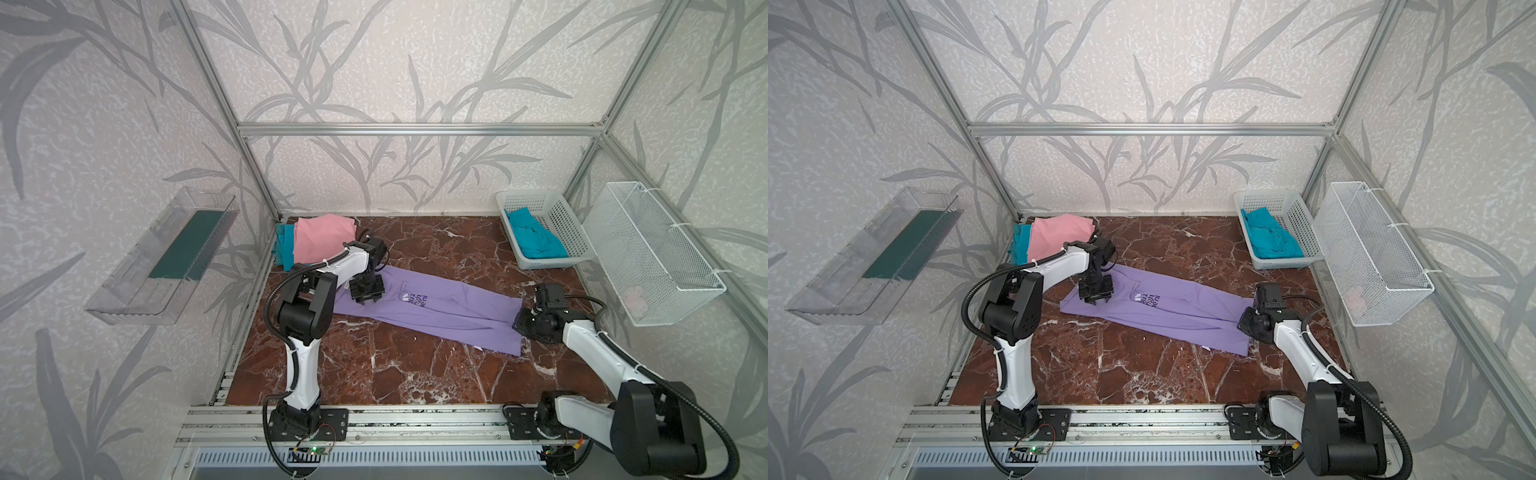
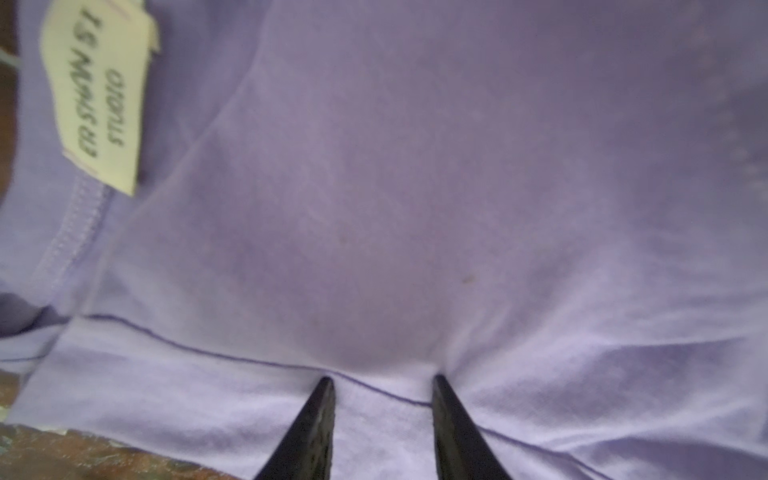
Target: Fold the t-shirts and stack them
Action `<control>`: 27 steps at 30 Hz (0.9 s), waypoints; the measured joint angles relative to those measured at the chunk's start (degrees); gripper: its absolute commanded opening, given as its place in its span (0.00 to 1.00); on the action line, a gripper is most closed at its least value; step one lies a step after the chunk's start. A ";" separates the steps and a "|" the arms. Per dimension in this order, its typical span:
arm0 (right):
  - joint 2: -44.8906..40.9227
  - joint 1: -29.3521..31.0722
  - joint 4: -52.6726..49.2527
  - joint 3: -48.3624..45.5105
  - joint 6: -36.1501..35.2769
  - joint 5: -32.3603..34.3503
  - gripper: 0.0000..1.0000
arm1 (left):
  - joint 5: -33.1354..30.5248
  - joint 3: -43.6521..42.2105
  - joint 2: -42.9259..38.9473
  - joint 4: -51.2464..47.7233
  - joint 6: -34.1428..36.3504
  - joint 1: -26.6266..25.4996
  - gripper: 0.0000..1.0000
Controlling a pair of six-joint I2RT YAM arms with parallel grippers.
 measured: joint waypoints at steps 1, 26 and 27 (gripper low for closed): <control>1.22 -0.63 0.83 0.28 0.07 -0.48 0.10 | 0.00 0.00 -0.02 0.02 0.00 0.00 0.40; -1.68 -1.90 1.09 7.67 -5.27 -0.90 0.67 | -0.04 0.28 0.07 -0.28 0.02 0.00 0.40; -2.01 0.04 -0.31 7.67 -5.86 0.15 0.67 | -0.04 0.31 0.07 -0.31 0.02 0.00 0.40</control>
